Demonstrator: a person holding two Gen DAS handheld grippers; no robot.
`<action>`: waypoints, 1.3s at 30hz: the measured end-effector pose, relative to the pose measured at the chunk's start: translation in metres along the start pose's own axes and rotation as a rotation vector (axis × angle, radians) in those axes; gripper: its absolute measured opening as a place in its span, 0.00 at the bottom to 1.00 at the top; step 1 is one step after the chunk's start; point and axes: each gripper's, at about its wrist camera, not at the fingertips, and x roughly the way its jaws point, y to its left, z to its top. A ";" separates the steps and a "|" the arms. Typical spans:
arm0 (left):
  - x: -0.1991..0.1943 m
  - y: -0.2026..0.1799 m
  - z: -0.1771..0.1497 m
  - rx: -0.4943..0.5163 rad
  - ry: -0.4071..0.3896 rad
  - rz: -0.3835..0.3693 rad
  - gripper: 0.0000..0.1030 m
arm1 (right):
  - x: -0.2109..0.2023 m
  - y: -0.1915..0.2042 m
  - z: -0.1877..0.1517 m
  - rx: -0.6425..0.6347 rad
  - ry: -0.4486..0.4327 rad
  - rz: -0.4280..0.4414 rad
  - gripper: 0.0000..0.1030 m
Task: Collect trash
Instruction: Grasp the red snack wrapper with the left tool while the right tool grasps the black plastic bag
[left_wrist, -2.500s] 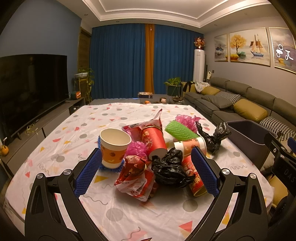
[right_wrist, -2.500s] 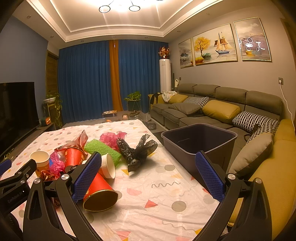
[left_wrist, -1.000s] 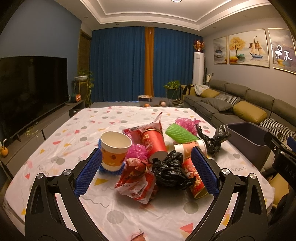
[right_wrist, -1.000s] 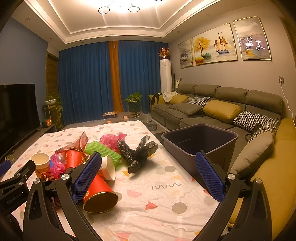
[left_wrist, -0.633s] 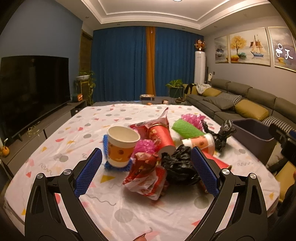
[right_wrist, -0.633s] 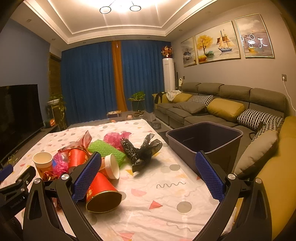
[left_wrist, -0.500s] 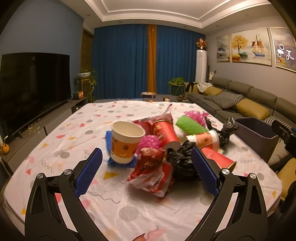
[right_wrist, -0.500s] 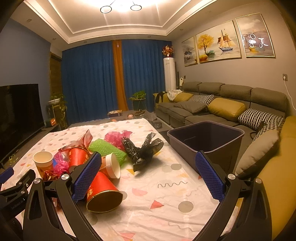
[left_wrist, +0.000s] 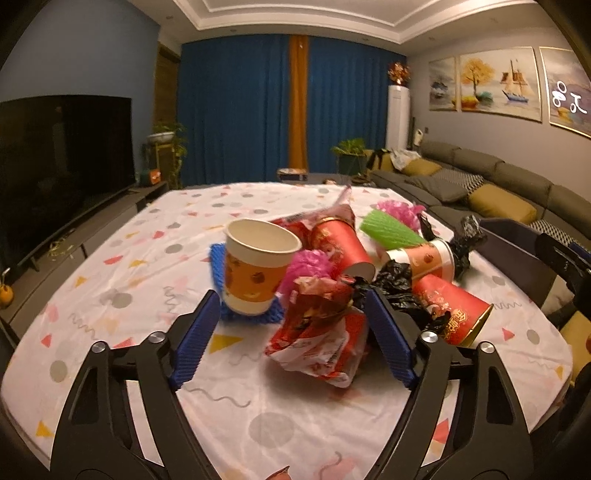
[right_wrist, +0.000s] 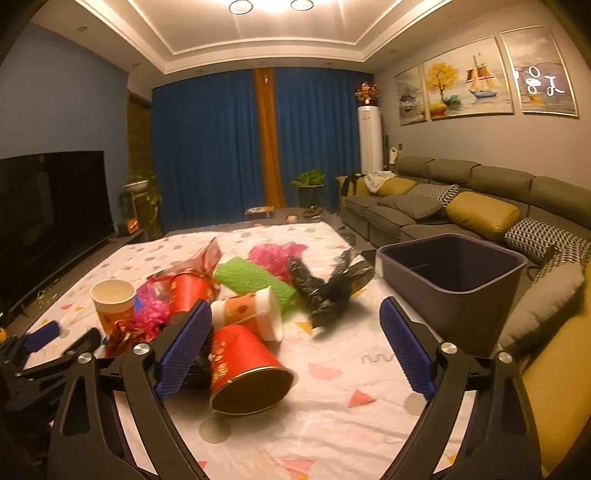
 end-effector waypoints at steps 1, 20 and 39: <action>0.005 -0.002 0.000 0.003 0.014 -0.009 0.71 | 0.002 0.002 -0.001 -0.003 0.008 0.009 0.76; 0.022 0.017 -0.002 -0.067 0.077 -0.124 0.10 | 0.034 0.071 -0.029 -0.115 0.149 0.230 0.59; -0.005 0.060 -0.003 -0.145 0.034 -0.078 0.10 | 0.086 0.104 -0.044 -0.120 0.325 0.274 0.37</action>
